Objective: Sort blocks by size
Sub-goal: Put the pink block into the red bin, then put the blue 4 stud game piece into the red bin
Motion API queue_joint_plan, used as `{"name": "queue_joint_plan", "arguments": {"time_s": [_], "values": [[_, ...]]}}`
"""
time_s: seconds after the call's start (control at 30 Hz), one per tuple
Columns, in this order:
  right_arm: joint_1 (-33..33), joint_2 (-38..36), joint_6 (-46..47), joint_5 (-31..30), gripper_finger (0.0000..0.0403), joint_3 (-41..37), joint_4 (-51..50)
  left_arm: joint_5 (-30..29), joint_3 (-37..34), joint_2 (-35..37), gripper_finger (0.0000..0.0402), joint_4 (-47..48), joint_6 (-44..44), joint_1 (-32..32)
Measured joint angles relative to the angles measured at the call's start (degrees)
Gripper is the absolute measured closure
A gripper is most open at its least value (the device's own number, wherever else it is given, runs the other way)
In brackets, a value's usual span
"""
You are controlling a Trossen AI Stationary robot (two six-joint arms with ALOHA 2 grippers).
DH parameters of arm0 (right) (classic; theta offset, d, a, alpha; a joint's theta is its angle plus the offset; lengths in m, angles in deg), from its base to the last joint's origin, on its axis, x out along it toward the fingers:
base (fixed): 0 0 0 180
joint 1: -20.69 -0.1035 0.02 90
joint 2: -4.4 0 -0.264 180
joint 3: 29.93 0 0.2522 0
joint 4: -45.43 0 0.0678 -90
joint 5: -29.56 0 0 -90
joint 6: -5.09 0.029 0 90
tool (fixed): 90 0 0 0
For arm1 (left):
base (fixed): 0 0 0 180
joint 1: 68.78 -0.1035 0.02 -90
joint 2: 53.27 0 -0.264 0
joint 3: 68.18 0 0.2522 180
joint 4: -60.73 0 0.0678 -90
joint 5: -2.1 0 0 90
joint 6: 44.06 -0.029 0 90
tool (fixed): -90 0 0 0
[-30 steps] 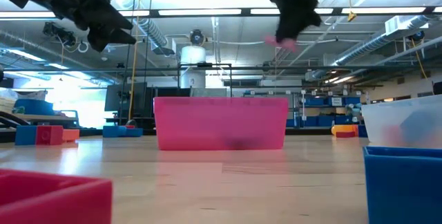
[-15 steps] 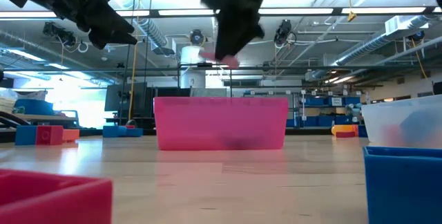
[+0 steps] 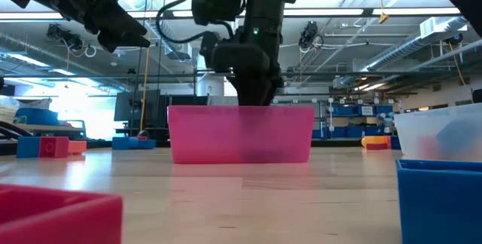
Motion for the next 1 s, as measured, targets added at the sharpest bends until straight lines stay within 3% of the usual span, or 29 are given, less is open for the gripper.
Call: {"name": "queue_joint_plan", "arguments": {"time_s": [0.17, 0.3, 0.47, 0.77, 1.0], "values": [[-0.2, 0.6, 0.3, 0.9, 0.0202, 0.0, 0.1, 0.0, 0.0, 0.0, 0.0167, -0.1, 0.0, 0.0], [-0.2, 0.2, 0.5, 1.0, 0.0180, 0.1, 0.0, 0.0, 0.0, 0.0, 0.0167, -0.4, 0.0, 0.0], [0.5, -4.1, 3.5, -0.5, 0.0190, 0.5, -1.6, 0.0, 0.0, 0.0, 0.0167, -0.6, 0.0, 0.0], [3.7, -17.2, 11.8, -16.5, 0.0215, -0.3, -4.6, 0.0, 0.0, 0.0, 0.0167, -0.6, 1.6, 0.0], [7.6, -31.1, 20.2, -23.9, 0.0215, -15.3, -4.1, 0.0, 0.0, 0.0, 0.0167, -0.5, 3.3, 0.0]]}}
